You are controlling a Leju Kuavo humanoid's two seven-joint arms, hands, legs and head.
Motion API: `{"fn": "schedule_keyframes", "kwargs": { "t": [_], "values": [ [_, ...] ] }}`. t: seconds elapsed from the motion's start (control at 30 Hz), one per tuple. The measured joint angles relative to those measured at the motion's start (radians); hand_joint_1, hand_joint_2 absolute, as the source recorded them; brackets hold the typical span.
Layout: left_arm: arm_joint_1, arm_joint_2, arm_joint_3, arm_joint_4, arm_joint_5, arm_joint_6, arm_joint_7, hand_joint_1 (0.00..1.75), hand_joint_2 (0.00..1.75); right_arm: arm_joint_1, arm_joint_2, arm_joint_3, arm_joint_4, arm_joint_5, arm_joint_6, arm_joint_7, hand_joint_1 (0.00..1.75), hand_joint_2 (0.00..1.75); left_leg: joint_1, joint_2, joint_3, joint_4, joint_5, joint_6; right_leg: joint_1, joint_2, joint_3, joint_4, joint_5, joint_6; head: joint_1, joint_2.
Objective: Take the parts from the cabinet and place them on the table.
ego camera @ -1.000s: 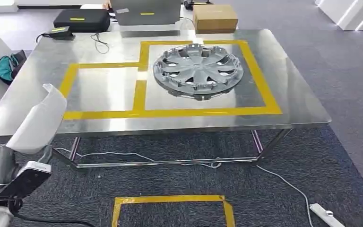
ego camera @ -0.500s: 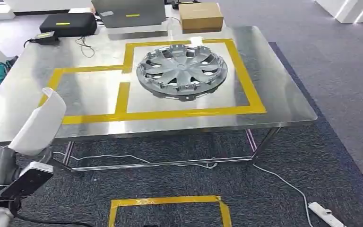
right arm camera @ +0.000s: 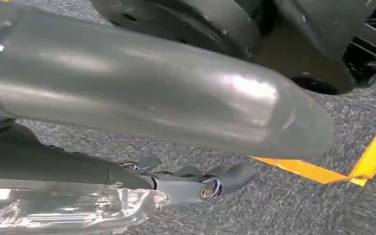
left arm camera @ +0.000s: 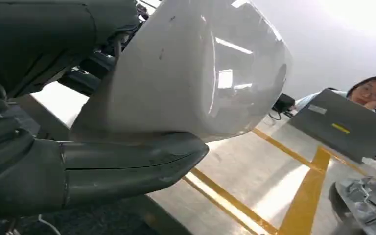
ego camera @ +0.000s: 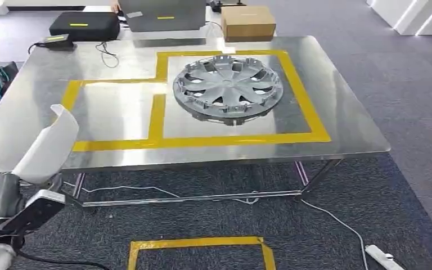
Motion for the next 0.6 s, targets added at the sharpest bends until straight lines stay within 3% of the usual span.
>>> {"fn": "schedule_keyframes", "kwargs": {
  "t": [0.07,0.1,0.13,0.23,0.3,0.33,0.4,0.43,0.47,0.5,0.57,0.6],
  "values": [
    [0.000,0.002,0.001,0.004,0.000,0.000,-0.001,1.75,1.75,-0.004,0.000,0.006,0.000,0.003,-0.003,-0.001,0.00,0.00,0.000,0.000,0.020,0.000,-0.013,-0.006,0.000,-0.001,0.075,-0.173,0.106,-0.008,0.000,0.000],
    [0.000,0.003,0.002,0.006,0.000,0.000,-0.002,1.75,1.75,-0.006,0.000,0.011,0.002,0.008,-0.011,-0.002,0.00,0.00,0.000,0.000,0.025,0.000,-0.019,-0.011,0.000,-0.005,0.103,-0.241,0.130,-0.011,0.000,0.000],
    [0.000,0.005,0.005,0.009,0.000,0.001,-0.004,1.75,1.75,-0.011,0.000,0.016,0.006,0.010,-0.016,-0.004,0.00,0.00,-0.008,0.000,0.027,0.004,-0.027,-0.018,0.005,-0.004,0.123,-0.252,0.117,-0.014,-0.002,0.000],
    [0.002,0.010,0.010,0.011,0.000,0.000,-0.008,1.75,1.75,-0.014,-0.001,0.026,0.016,0.011,-0.026,-0.010,0.00,0.00,-0.002,0.001,0.031,-0.006,-0.026,-0.032,0.011,-0.002,0.116,-0.249,0.113,-0.029,-0.002,0.000],
    [0.000,0.012,0.014,0.011,0.000,0.000,-0.006,1.75,1.75,-0.020,-0.001,0.036,0.019,0.013,-0.026,-0.011,0.00,0.00,-0.001,0.000,0.032,0.008,-0.038,-0.045,0.002,0.000,0.130,-0.263,0.115,-0.041,-0.004,0.000],
    [-0.003,0.017,0.017,0.011,0.000,-0.001,-0.002,1.75,1.75,-0.026,-0.003,0.040,0.020,0.016,-0.028,-0.007,0.00,0.00,-0.001,0.000,0.005,0.059,-0.065,-0.048,0.001,0.000,0.132,-0.265,0.113,-0.049,-0.010,0.000],
    [-0.002,0.024,0.031,0.014,-0.001,-0.001,0.003,1.75,1.75,-0.040,-0.003,0.050,0.030,0.018,-0.029,-0.004,0.00,0.00,0.000,0.000,-0.089,0.222,-0.131,-0.053,0.001,0.002,0.135,-0.265,0.107,-0.057,-0.009,0.000],
    [0.000,0.026,0.037,0.017,0.000,-0.001,0.001,1.75,1.75,-0.044,-0.003,0.055,0.037,0.018,-0.031,-0.005,0.00,0.00,0.000,0.000,-0.130,0.284,-0.143,-0.054,0.001,0.003,0.139,-0.265,0.103,-0.057,-0.010,0.000],
    [0.001,0.027,0.043,0.022,0.000,-0.002,-0.001,1.75,1.75,-0.045,-0.003,0.061,0.046,0.016,-0.035,-0.009,0.00,0.00,0.000,0.000,-0.152,0.303,-0.130,-0.055,0.001,0.004,0.145,-0.265,0.098,-0.057,-0.010,0.000],
    [0.001,0.027,0.049,0.026,0.000,-0.004,-0.002,1.75,1.75,-0.045,-0.003,0.066,0.053,0.014,-0.038,-0.015,0.00,0.00,0.001,0.000,-0.151,0.279,-0.092,-0.056,0.000,0.005,0.153,-0.265,0.093,-0.056,-0.010,0.000],
    [0.001,0.032,0.063,0.033,0.000,-0.006,-0.004,1.75,1.75,-0.047,-0.003,0.076,0.069,0.007,-0.041,-0.027,0.00,0.00,0.004,0.000,-0.098,0.133,0.022,-0.056,-0.002,0.006,0.175,-0.265,0.079,-0.049,-0.010,0.000],
    [0.001,0.034,0.067,0.035,0.000,-0.009,-0.006,1.75,1.75,-0.049,-0.003,0.079,0.078,0.004,-0.043,-0.031,0.00,0.00,0.006,0.000,-0.068,0.055,0.064,-0.057,-0.003,0.007,0.182,-0.265,0.072,-0.042,-0.012,0.000]
  ]
}}
